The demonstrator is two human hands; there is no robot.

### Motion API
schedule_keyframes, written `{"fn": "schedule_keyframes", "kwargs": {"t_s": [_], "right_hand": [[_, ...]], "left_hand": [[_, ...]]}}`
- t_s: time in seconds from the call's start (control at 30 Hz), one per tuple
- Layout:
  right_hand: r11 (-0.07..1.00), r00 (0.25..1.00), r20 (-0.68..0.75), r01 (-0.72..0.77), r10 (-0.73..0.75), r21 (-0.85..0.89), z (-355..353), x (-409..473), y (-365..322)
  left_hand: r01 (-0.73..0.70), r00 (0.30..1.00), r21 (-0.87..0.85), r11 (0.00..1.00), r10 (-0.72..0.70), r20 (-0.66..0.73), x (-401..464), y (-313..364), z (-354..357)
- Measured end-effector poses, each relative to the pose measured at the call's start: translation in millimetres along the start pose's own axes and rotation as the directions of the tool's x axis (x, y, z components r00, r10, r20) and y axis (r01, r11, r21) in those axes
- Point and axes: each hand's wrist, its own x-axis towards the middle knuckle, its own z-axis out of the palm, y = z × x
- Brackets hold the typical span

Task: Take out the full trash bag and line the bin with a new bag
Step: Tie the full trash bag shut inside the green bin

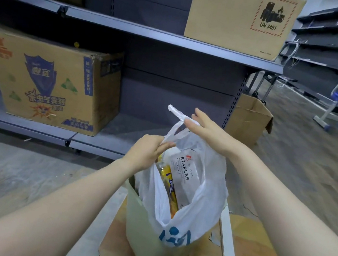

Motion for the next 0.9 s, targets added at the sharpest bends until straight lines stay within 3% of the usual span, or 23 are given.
{"fn": "schedule_keyframes", "kwargs": {"t_s": [0.1,0.33,0.67,0.9], "right_hand": [[1.0,0.999,-0.052,-0.007,0.006,-0.025,11,9,10],[0.921,0.965,0.011,0.254,-0.263,-0.297,47,-1,14],[0.814,0.895,-0.104,0.339,-0.433,-0.472,57,-7,41],[0.841,0.78,-0.348,0.396,-0.52,-0.369,60,-8,44]], "left_hand": [[-0.037,0.998,-0.069,0.997,0.033,-0.055,-3,0,7],[-0.04,0.988,-0.241,0.97,0.001,-0.157,-12,-15,8],[-0.16,0.976,-0.041,0.986,0.152,-0.158,-18,-22,9],[-0.19,0.945,0.047,0.981,0.195,-0.261,-21,-20,12]]}}
